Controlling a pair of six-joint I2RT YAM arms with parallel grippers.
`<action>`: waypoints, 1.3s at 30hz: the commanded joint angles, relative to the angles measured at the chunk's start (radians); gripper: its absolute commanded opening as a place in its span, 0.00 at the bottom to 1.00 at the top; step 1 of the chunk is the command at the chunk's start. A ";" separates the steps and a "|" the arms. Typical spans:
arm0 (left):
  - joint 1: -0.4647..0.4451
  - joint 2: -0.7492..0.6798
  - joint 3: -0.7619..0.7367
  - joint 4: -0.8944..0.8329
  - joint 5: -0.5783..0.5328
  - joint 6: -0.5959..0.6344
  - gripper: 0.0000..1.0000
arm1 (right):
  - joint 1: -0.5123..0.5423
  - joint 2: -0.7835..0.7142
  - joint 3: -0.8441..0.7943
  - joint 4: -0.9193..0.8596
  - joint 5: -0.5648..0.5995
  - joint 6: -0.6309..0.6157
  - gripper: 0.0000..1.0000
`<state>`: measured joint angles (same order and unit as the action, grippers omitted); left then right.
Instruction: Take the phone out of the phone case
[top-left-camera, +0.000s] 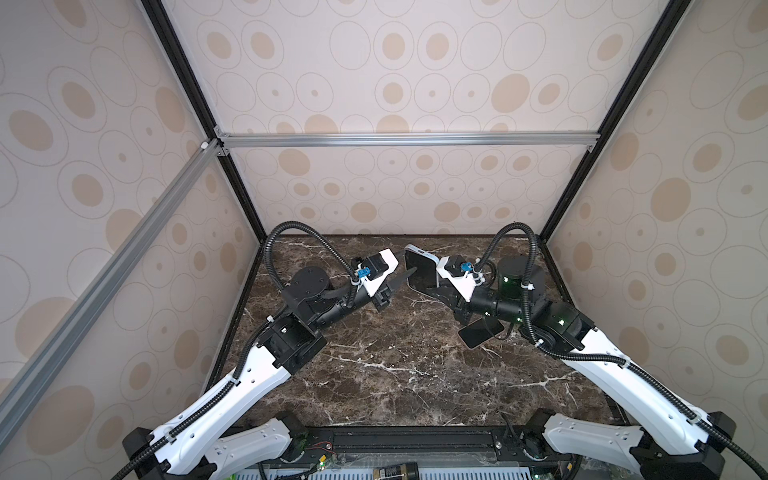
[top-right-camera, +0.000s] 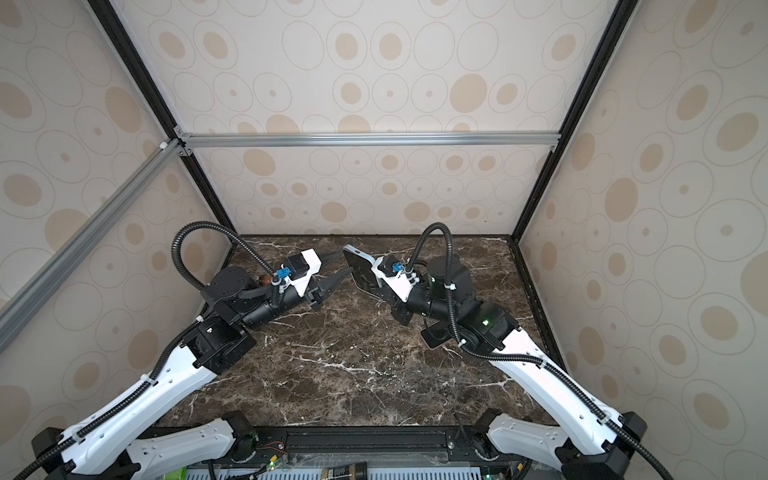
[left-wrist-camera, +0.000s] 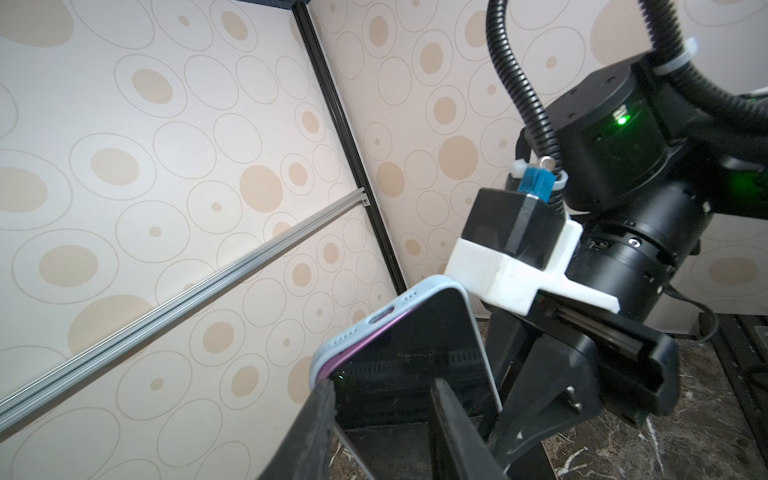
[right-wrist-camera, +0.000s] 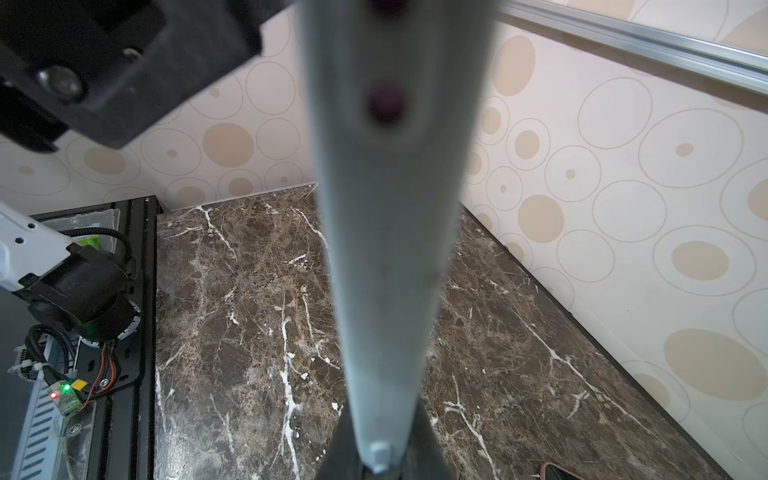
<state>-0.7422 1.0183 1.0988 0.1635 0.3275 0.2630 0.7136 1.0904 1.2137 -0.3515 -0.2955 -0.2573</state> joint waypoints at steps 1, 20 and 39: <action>0.003 0.000 0.015 0.015 0.007 0.018 0.37 | 0.007 -0.011 0.035 0.063 -0.031 0.004 0.00; 0.002 -0.001 0.009 0.012 -0.020 0.021 0.42 | 0.007 -0.006 0.023 0.072 -0.009 -0.001 0.00; 0.002 0.012 0.007 0.009 -0.020 0.022 0.40 | 0.007 -0.003 0.027 0.065 -0.050 -0.014 0.00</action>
<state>-0.7422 1.0256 1.0988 0.1631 0.3084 0.2634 0.7136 1.0946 1.2137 -0.3515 -0.3042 -0.2516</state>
